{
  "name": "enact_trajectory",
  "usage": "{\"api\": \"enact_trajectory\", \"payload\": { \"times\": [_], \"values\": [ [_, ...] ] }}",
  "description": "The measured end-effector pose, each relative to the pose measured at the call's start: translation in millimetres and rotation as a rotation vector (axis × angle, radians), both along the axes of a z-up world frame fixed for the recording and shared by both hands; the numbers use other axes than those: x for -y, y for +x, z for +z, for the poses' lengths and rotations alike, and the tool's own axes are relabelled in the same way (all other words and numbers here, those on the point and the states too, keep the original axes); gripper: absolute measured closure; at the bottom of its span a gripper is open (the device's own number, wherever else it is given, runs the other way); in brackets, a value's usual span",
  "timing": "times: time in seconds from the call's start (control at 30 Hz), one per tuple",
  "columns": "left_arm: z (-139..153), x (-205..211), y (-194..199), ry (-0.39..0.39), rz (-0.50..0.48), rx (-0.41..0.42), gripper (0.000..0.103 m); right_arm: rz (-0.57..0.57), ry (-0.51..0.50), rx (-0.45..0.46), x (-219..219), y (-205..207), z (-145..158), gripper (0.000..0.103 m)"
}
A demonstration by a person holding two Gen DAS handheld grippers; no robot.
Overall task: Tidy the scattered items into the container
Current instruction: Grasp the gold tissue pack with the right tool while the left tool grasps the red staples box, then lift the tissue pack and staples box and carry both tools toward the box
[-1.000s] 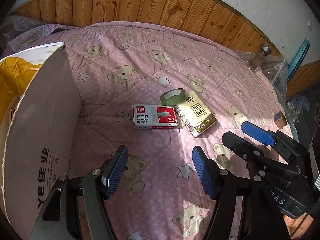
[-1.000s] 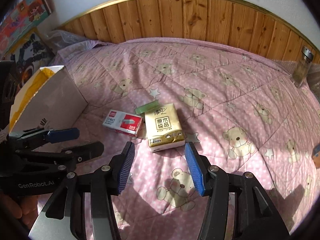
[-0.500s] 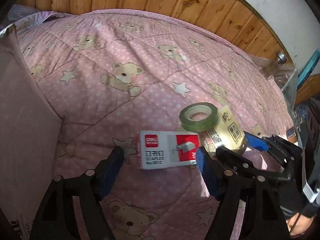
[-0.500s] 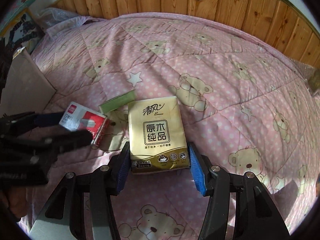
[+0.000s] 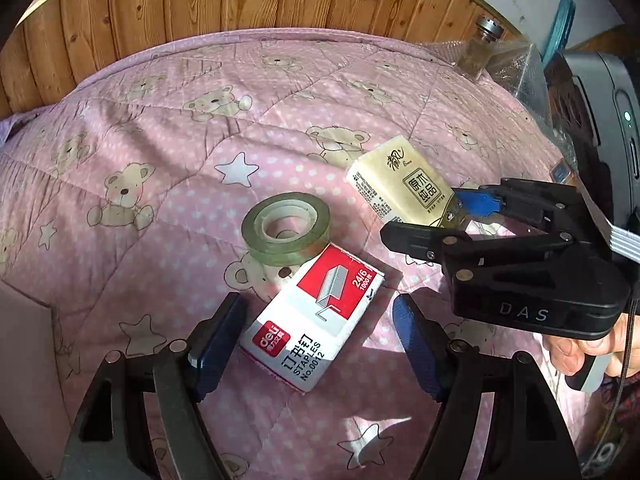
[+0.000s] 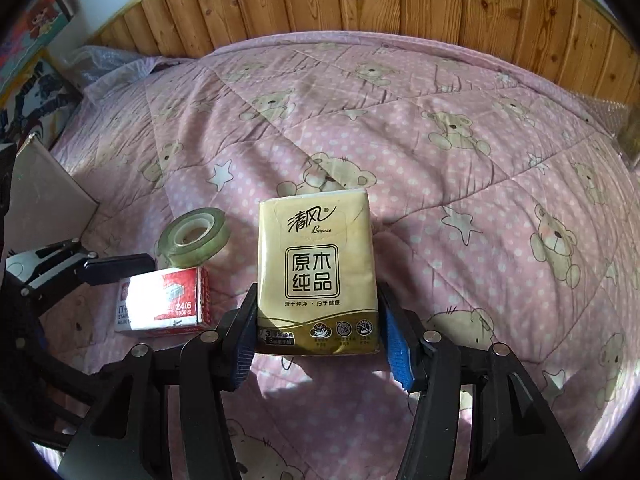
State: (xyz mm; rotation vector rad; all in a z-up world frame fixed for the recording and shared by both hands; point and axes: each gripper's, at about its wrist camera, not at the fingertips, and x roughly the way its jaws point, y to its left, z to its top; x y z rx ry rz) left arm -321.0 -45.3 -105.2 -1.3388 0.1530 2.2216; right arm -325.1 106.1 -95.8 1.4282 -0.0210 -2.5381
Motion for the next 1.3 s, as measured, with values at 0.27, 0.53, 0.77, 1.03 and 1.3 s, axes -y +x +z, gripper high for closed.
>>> {"api": "enact_trajectory", "payload": {
  "times": [0.27, 0.53, 0.77, 1.03, 1.3],
  "values": [
    [4.1, 12.2, -9.7, -0.011, 0.054, 0.016, 0.064, -0.065, -0.071, 0.009, -8.8, 6.5, 6.1, 0.049],
    [16.4, 22.0, 7.9, 0.045, 0.11, 0.041, 0.064, -0.155, -0.146, 0.013, -21.6, 47.9, 23.3, 0.049],
    [28.2, 29.6, 39.6, 0.066, 0.12, 0.043, 0.064, -0.154, -0.17, 0.021, -5.5, 87.8, 31.2, 0.049],
    [43.7, 42.2, 81.9, 0.098, 0.127, 0.037, 0.064, -0.134, -0.161, 0.009, 19.7, 126.5, 42.7, 0.049],
    [59.1, 63.7, 125.9, 0.122, 0.158, 0.032, 0.064, -0.104, -0.155, 0.014, 47.9, 169.5, 54.1, 0.049]
  ]
}}
